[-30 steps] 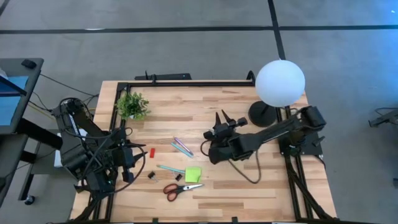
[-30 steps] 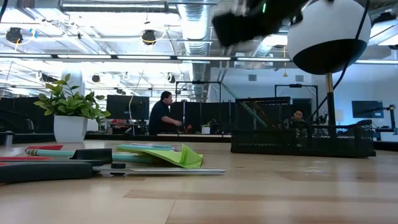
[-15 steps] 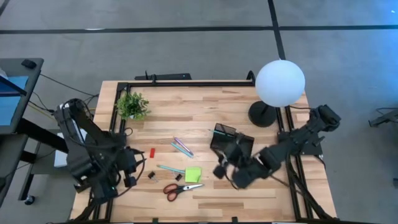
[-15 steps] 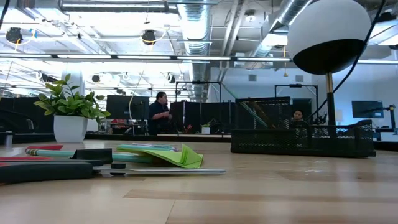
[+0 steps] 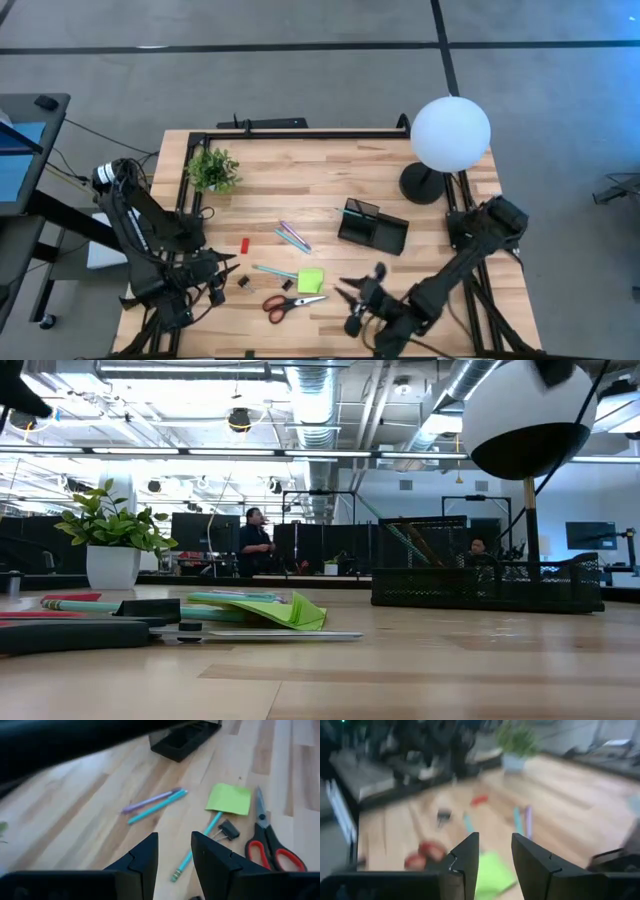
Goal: Pick and place office supplies into organizer
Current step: Put the blue pen into the desk organizer
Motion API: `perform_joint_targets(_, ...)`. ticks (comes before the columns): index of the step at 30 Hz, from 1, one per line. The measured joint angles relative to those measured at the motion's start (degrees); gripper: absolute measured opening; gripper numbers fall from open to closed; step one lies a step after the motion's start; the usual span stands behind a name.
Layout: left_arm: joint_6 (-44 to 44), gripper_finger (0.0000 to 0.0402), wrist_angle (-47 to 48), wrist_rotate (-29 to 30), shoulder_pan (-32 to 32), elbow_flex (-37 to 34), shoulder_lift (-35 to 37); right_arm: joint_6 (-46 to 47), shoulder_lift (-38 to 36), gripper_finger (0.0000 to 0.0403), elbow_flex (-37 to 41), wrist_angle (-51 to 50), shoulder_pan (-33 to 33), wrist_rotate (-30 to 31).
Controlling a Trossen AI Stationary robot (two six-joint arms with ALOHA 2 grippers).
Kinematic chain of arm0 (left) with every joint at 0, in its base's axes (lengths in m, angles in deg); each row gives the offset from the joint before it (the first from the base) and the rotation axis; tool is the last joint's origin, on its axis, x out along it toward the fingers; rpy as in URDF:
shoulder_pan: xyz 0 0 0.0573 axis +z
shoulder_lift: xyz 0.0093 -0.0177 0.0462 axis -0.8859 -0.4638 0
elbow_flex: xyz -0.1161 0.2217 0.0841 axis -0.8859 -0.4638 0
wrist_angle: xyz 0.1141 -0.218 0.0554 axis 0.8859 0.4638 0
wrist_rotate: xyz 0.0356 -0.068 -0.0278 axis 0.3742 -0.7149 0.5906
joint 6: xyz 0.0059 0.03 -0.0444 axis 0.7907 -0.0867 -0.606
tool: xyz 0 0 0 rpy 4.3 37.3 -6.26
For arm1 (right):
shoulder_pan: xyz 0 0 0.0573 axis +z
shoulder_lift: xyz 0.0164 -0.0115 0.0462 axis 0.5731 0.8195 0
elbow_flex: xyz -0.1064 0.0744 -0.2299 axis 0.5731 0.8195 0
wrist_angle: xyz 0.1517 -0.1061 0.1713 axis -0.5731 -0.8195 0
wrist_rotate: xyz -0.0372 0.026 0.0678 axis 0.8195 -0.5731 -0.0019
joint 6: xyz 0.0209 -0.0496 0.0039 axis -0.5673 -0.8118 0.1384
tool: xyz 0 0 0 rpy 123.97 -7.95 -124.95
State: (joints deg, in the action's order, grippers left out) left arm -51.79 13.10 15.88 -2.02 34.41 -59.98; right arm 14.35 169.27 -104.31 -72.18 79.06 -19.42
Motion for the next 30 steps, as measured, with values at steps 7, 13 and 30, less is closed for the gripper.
perform_joint_targets(7,1.33,0.0114,-4.95,2.89,0.01,-1.17,0.00,-15.35,7.96,0.0109,0.00,15.79,-7.53,-7.47)
perform_joint_targets(13,5.63,0.0114,-7.91,4.56,0.03,-1.17,0.00,-30.75,11.59,0.0109,-3.77,19.43,-12.29,-11.76)
perform_joint_targets(30,10.77,0.0114,-11.61,3.43,0.01,-1.17,-0.15,-31.25,12.45,0.0210,-5.35,17.30,-23.49,-25.07)
